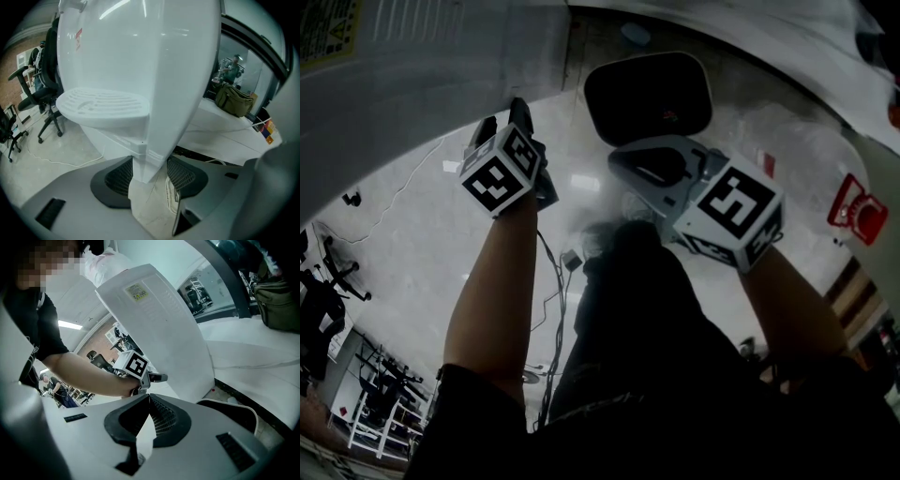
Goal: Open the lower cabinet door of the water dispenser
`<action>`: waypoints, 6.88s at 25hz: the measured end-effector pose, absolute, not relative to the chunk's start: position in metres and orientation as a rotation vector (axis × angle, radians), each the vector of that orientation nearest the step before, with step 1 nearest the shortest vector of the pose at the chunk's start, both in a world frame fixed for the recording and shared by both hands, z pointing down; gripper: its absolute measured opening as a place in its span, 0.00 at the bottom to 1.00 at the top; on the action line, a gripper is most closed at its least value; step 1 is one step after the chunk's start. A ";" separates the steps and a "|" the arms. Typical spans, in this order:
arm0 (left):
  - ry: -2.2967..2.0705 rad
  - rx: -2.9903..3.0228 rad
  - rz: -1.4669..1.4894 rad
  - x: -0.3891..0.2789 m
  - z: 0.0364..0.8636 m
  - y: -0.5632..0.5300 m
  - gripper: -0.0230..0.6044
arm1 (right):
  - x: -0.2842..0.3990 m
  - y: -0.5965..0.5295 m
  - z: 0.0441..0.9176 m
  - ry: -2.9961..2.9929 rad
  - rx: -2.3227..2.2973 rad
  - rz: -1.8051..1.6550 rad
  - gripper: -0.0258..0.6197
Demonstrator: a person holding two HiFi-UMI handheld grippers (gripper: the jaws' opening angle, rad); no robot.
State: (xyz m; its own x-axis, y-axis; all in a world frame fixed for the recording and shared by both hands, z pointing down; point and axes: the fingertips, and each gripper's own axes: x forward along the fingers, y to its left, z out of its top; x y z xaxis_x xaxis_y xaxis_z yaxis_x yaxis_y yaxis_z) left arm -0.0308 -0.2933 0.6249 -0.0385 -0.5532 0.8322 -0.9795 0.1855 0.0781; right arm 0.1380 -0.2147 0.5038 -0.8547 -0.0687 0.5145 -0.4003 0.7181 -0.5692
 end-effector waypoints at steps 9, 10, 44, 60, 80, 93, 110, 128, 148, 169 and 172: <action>-1.681 1.491 0.709 -0.033 0.626 -0.290 0.39 | 0.147 -0.212 0.507 -2.460 0.344 0.901 0.06; -1.680 1.494 0.708 -0.033 0.626 -0.290 0.39 | 0.148 -0.212 0.508 -2.455 0.348 0.904 0.06; -1.572 1.578 0.839 -0.061 0.630 -0.203 0.22 | 0.105 -0.151 0.503 -2.427 0.326 0.869 0.06; -1.450 1.708 0.911 -0.087 0.626 -0.172 0.22 | 0.057 -0.128 0.490 -2.415 0.388 0.885 0.06; -1.319 1.845 1.040 -0.139 0.626 -0.128 0.21 | -0.015 -0.085 0.481 -2.396 0.417 0.889 0.06; -1.231 1.918 1.083 -0.164 0.625 -0.114 0.20 | -0.056 -0.076 0.481 -2.387 0.390 0.880 0.06; -1.120 1.987 1.103 -0.204 0.627 -0.098 0.20 | -0.118 -0.064 0.486 -2.380 0.347 0.866 0.06; -0.982 2.055 1.178 -0.252 0.628 -0.085 0.19 | -0.175 -0.058 0.489 -2.360 0.305 0.867 0.06; -0.847 2.101 1.209 -0.295 0.631 -0.083 0.20 | -0.227 -0.074 0.490 -2.352 0.266 0.860 0.06; -0.802 2.091 1.269 -0.361 0.632 -0.090 0.20 | -0.275 -0.087 0.495 -2.325 0.171 0.844 0.06; -0.786 2.101 1.297 -0.370 0.632 -0.092 0.20 | -0.281 -0.089 0.496 -2.325 0.165 0.843 0.06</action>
